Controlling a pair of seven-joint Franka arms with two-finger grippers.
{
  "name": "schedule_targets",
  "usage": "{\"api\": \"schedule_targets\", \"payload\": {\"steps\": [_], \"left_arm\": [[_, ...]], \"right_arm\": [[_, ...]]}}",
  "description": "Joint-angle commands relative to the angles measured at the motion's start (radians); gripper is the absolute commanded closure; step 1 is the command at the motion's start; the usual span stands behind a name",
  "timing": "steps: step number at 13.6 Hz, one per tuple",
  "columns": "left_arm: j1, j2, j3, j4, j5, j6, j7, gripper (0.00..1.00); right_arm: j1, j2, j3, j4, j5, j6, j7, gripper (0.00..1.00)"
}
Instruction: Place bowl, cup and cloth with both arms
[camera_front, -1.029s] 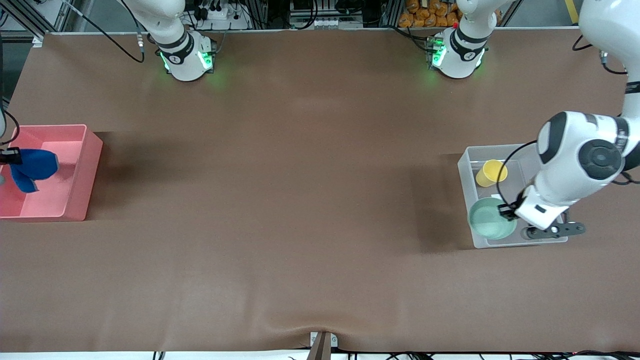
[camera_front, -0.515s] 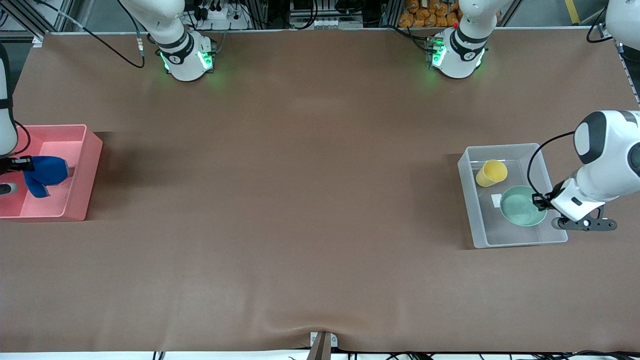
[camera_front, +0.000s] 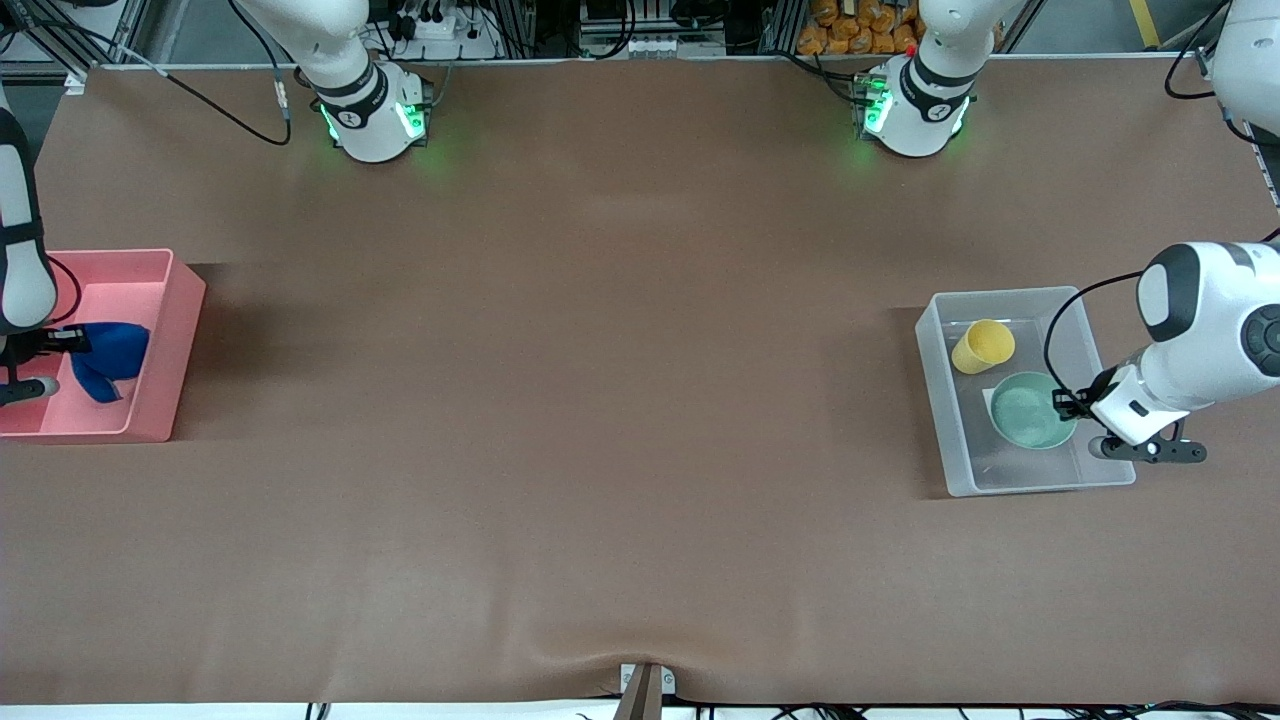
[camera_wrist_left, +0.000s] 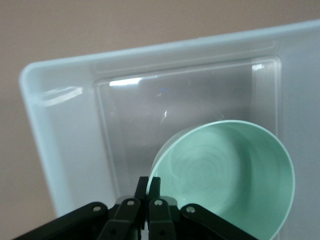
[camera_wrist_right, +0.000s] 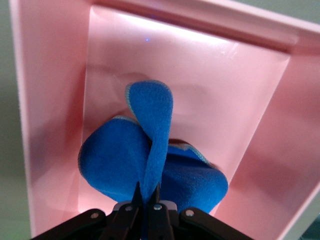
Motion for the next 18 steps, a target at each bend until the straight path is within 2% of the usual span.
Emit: {"api": "schedule_targets", "payload": {"steps": [1, 2, 3, 5, 6, 8, 9, 10, 13, 16, 18], "left_arm": [[0.013, 0.044, -0.010, 0.004, -0.002, 0.056, 0.019, 1.00], [0.013, 0.051, -0.010, 0.004, -0.001, 0.057, 0.019, 1.00], [0.013, 0.051, -0.009, 0.004, -0.002, 0.057, 0.019, 0.93], [0.014, 0.039, -0.007, 0.010, -0.005, 0.054, 0.008, 0.06], [0.028, 0.021, -0.009, 0.014, -0.005, 0.047, 0.008, 0.00], [0.037, -0.049, -0.017, 0.016, -0.005, 0.006, 0.002, 0.00], [0.037, -0.089, -0.033, 0.022, -0.008, -0.027, 0.002, 0.00], [0.037, -0.126, -0.050, 0.037, -0.019, -0.075, 0.000, 0.00], [0.037, -0.238, -0.073, 0.117, -0.123, -0.250, 0.000, 0.00], [0.037, -0.309, -0.115, 0.209, -0.154, -0.397, 0.000, 0.00], [0.036, -0.329, -0.145, 0.315, -0.168, -0.535, -0.012, 0.00]], "right_arm": [[-0.029, 0.039, 0.019, 0.027, 0.018, 0.005, -0.007, 1.00], [-0.029, 0.050, 0.019, 0.027, 0.020, 0.008, -0.007, 1.00], [-0.034, 0.059, 0.019, 0.027, 0.026, 0.017, -0.012, 1.00], [-0.035, 0.082, 0.019, 0.027, 0.046, 0.022, -0.015, 1.00], [-0.035, 0.088, 0.019, 0.027, 0.053, 0.025, -0.015, 1.00], [-0.035, 0.099, 0.019, 0.027, 0.056, 0.046, -0.018, 1.00], [-0.035, 0.100, 0.019, 0.027, 0.055, 0.046, -0.019, 0.47], [-0.037, 0.097, 0.020, 0.027, 0.058, 0.046, -0.019, 0.00], [-0.035, 0.080, 0.024, 0.069, 0.058, 0.008, -0.062, 0.00], [-0.011, 0.009, 0.033, 0.144, 0.070, -0.159, -0.061, 0.00], [0.009, -0.053, 0.039, 0.180, 0.134, -0.272, -0.041, 0.00]]}}
